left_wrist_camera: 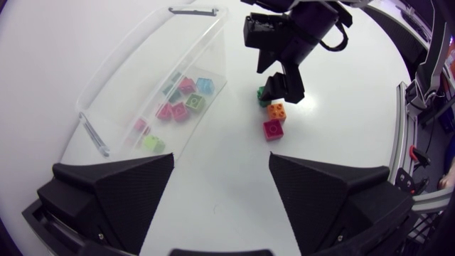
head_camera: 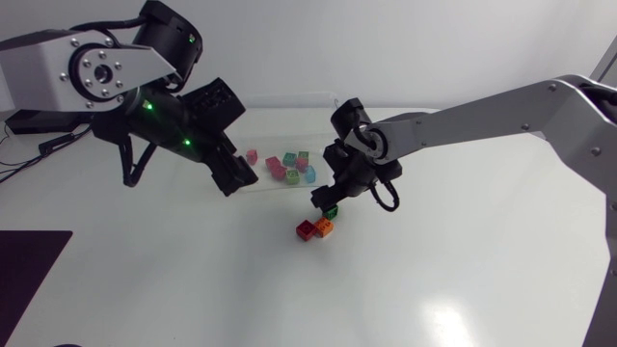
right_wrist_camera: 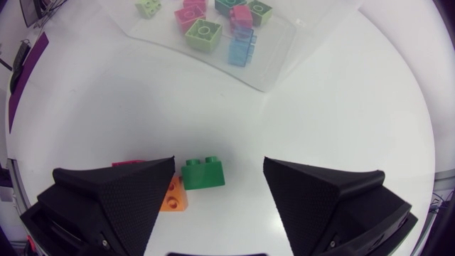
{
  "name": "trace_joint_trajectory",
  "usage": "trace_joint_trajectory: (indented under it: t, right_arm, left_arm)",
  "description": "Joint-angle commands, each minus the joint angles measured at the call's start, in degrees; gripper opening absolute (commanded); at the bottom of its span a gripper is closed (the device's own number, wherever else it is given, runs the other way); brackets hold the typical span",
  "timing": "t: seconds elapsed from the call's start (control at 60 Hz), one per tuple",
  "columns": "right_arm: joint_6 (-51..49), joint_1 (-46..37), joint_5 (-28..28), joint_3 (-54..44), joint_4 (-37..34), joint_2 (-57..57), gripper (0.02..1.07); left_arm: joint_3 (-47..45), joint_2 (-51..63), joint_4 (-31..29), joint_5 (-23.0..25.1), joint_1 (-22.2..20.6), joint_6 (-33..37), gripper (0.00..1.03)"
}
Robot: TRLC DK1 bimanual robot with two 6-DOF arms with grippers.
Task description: Place the duplo bricks in the container
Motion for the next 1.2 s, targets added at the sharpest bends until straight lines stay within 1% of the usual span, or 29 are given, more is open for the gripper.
trace_joint_trajectory:
  t: [0.0,0.1,0.167,0.233,0.283,0.6,0.883,0.917,0.967,1.033,1.067,1.183]
  right_arm:
    - [-1.07,-0.55,0.37,1.18,-1.11,2.05,0.87]
    - [-1.34,-0.55,0.37,1.18,-1.19,2.40,0.87]
    - [-1.34,-0.46,0.37,1.35,-1.19,2.75,0.81]
    - [-1.42,-0.37,0.37,1.53,-1.55,3.10,0.81]
    - [-1.42,-0.37,0.37,1.62,-1.81,3.28,0.79]
    - [-1.42,-0.20,-0.07,1.71,-2.51,2.93,0.79]
    - [-0.90,0.51,0.19,1.71,-4.62,3.54,0.79]
    - [-0.72,0.60,0.28,1.88,-4.80,3.72,0.77]
    - [-0.19,0.60,0.37,2.06,-4.89,3.98,0.65]
    - [0.16,0.51,0.63,2.50,-4.89,4.51,0.57]
    - [0.42,0.51,0.72,2.76,-5.06,4.77,0.55]
    - [0.86,0.24,0.98,3.38,-5.76,5.65,0.53]
  left_arm:
    - [-2.14,-1.09,-0.31,0.56,-0.60,1.78,0.93]
    - [-3.20,-0.82,-0.31,0.56,-0.78,2.13,0.93]
    - [-3.64,-0.74,-0.31,0.56,-0.86,2.22,0.93]
    - [-3.81,-0.74,-0.39,0.56,-0.86,2.39,0.93]
    - [-3.99,-0.82,-0.39,0.56,-0.95,2.48,0.93]
    - [-4.08,-1.26,-0.39,0.56,-0.86,2.48,0.93]
    - [-4.16,-1.88,-0.48,0.56,-1.30,2.48,0.93]
    - [-4.16,-1.88,-0.57,0.56,-1.39,2.48,0.93]
    - [-4.08,-2.05,-0.75,0.56,-1.57,2.48,0.93]
    - [-3.99,-2.23,-0.92,0.56,-1.66,2.57,0.93]
    - [-3.99,-2.32,-1.01,0.56,-1.66,2.57,0.93]
    - [-4.25,-2.49,-1.19,0.56,-1.66,2.66,0.93]
